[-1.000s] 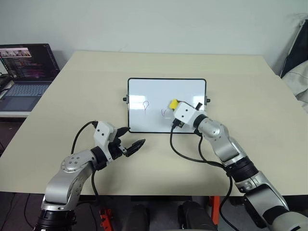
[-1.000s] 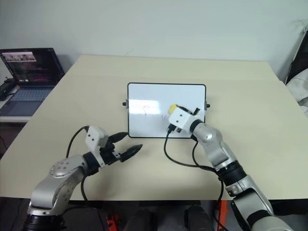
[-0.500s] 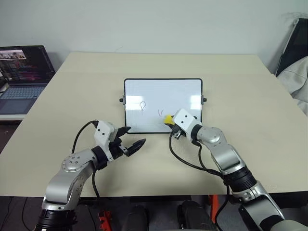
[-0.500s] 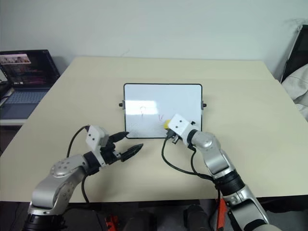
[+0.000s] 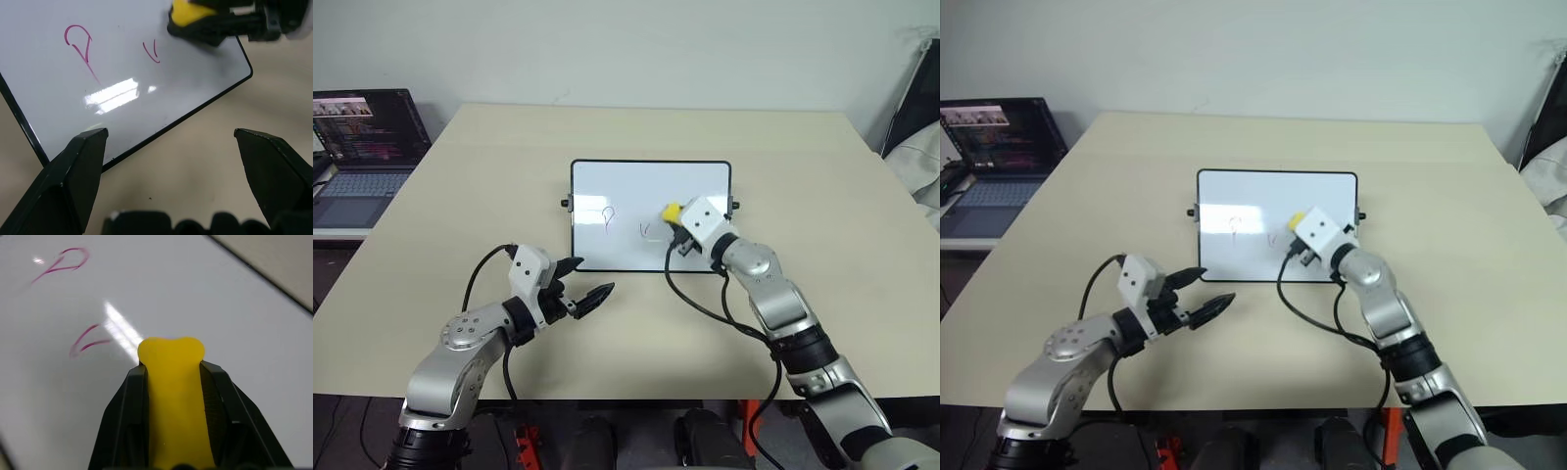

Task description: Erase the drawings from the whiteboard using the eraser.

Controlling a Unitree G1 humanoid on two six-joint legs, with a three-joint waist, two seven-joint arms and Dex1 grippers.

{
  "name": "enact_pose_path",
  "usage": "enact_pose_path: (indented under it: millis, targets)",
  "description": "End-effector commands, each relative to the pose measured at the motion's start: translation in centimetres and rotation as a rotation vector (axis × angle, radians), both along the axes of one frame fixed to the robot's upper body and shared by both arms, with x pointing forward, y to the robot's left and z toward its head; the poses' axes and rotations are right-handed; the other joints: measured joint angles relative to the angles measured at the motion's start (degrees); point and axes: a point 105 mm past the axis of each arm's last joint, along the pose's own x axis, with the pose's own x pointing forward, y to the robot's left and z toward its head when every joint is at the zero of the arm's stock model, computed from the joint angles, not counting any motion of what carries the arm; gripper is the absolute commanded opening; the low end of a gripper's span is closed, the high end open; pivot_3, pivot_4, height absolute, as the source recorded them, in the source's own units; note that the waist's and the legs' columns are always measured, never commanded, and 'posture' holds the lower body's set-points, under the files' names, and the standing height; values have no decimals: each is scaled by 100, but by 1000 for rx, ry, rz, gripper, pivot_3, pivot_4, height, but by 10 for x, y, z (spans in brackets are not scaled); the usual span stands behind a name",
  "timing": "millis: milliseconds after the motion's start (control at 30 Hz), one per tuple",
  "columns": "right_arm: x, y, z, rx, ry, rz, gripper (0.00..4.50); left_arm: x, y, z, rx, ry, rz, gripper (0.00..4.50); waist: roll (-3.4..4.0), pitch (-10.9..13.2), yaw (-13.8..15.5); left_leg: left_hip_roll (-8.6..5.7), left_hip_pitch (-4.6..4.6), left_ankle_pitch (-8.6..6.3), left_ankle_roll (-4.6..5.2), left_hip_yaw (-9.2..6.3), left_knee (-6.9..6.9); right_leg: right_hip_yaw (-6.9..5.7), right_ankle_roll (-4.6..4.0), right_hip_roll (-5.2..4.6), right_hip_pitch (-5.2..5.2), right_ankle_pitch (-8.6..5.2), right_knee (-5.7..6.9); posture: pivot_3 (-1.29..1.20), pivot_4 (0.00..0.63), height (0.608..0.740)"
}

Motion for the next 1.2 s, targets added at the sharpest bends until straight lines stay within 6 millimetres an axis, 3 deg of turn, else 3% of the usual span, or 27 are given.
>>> enact_pose_path:
  millis: [33,100,233,300,367,433,633,700,800,900,1067,1200]
  targets:
    - [-23,14,-30,-137,91,148,1110,-1,-8,14,-9,-45,-21,4500,5,4,-33,2,0,0,0,3,0,1,4,1,-1,-2,0,0,150,740]
    - [-14,15,-20,-199,-26,128,1109,0,-3,14,2,-38,-9,4500,9,6,-50,2,-1,0,0,3,0,1,19,1,-4,-12,-1,0,150,740]
    - [17,14,22,-148,-258,-13,1109,7,14,16,35,-47,39,4500,7,14,-63,2,-3,1,0,5,2,1,20,3,-12,-12,6,0,150,740]
    - [25,11,27,-139,-282,-47,1109,8,15,18,34,-52,38,4500,7,14,-53,2,-5,2,-1,3,1,1,19,3,-14,-11,8,0,150,740]
    - [28,9,24,-140,-265,-58,1109,7,14,18,30,-55,32,4500,6,14,-28,-1,-8,0,-4,2,-2,1,-6,2,-14,2,5,0,150,740]
    - [23,9,9,-178,-201,-17,1109,4,13,14,29,-51,23,4500,7,14,-18,-2,-14,-5,-9,1,-3,0,-3,-1,-14,0,-1,0,150,740]
    - [-11,20,-27,-356,-107,232,1108,2,14,7,24,-42,20,4500,7,13,-5,1,-15,-11,-12,1,-10,-1,-3,-3,-12,-4,-18,0,150,740]
    - [-5,18,-21,-376,-165,196,1108,2,15,6,24,-42,20,4500,8,14,-15,2,-14,-11,-12,-1,-9,-3,-3,-3,-12,-4,-17,0,150,740]
    - [19,11,13,-325,-331,39,1108,3,15,5,23,-43,16,4500,8,15,-14,4,-13,-9,-12,0,-5,-3,-3,0,-12,-4,-16,0,150,740]
    - [26,10,29,-284,-392,-3,1108,2,14,5,22,-42,11,4500,9,15,-7,1,-11,-3,-9,2,1,0,-1,0,-13,-2,-4,0,150,740]
    - [20,13,12,-297,-318,49,1108,1,11,4,18,-38,6,4500,8,15,6,-1,-14,-4,-9,0,-4,-1,-3,-1,-13,-1,-6,0,150,740]
    - [2,19,-7,-357,-260,178,1108,0,11,3,16,-36,7,4500,7,15,4,1,-15,-9,-11,0,-10,-2,-5,-2,-14,-5,-13,0,150,740]
